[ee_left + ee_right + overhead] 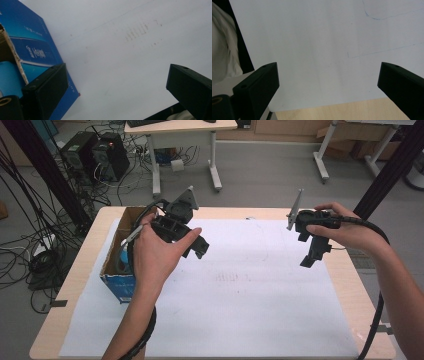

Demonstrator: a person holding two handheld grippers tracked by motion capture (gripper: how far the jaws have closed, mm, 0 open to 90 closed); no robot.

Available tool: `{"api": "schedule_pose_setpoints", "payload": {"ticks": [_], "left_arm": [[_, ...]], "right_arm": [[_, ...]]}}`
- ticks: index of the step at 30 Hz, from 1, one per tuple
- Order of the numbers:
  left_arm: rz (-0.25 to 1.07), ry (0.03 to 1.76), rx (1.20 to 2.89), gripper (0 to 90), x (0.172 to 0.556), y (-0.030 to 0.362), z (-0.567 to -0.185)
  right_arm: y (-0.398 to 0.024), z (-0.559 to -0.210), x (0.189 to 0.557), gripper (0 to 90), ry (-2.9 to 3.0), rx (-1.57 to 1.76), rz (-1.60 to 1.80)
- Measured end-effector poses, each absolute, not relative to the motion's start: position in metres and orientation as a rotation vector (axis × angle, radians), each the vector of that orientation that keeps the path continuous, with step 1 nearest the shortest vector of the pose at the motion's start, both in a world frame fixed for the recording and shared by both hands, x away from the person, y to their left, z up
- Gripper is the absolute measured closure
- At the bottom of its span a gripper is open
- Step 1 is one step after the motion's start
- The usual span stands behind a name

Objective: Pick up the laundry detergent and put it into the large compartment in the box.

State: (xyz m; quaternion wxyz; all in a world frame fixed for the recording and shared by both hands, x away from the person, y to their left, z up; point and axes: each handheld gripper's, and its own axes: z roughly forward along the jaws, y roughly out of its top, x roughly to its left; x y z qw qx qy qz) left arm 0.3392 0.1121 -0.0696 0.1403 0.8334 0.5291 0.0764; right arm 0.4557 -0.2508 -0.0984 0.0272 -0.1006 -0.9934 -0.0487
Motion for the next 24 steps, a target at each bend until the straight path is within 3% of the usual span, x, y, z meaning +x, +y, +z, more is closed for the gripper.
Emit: {"api": "schedule_pose_setpoints", "payload": {"ticks": [24], "left_arm": [[0.192,1.489,2.45,4.3,0.3425,0.1015,-0.0737]], "right_arm": [[-0.2515,-0.0972,0.4568,3.6,-3.066,-0.314,-0.151]]}}
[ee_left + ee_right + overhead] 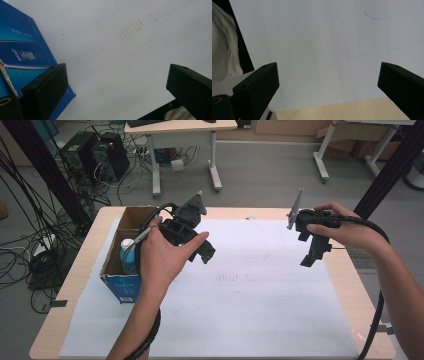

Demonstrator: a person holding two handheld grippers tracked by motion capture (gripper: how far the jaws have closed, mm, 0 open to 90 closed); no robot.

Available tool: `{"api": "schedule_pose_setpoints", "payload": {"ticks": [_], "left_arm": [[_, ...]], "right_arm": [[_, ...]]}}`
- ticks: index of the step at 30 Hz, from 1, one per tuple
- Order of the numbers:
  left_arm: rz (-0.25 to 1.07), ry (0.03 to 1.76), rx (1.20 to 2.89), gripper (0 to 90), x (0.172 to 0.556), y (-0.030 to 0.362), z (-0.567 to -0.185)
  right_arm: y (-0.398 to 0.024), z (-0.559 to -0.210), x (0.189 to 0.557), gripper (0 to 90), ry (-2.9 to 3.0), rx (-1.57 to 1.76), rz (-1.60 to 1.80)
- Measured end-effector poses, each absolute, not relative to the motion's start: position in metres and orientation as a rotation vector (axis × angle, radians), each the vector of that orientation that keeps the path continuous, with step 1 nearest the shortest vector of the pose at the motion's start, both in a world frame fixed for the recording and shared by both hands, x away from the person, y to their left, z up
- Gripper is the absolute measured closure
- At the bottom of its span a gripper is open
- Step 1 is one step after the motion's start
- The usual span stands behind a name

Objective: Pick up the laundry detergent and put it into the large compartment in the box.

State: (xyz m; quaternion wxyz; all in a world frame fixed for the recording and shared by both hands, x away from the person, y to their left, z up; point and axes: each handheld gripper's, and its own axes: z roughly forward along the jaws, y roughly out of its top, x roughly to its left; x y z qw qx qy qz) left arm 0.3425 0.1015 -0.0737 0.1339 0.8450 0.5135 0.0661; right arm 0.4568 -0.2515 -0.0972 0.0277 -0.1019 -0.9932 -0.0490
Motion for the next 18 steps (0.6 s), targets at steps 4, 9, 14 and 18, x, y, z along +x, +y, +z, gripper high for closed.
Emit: {"api": "schedule_pose_setpoints", "payload": {"ticks": [4,9,14,18], "left_arm": [[0.195,1.482,2.454,4.3,0.3423,0.0995,-0.0736],[0.19,1.488,2.451,4.3,0.3433,0.0998,-0.0757],[0.179,1.494,2.447,4.3,0.3424,0.1016,-0.0792],[0.184,1.494,2.444,4.3,0.3402,0.1027,-0.0792]], "right_arm": [[-0.253,-0.0964,0.4573,3.6,-3.067,-0.315,-0.155],[-0.2539,-0.0961,0.4571,3.6,-3.066,-0.321,-0.154],[-0.2542,-0.0958,0.456,3.6,-3.071,-0.311,-0.159],[-0.2524,-0.0953,0.4552,3.6,-3.072,-0.311,-0.152]]}}
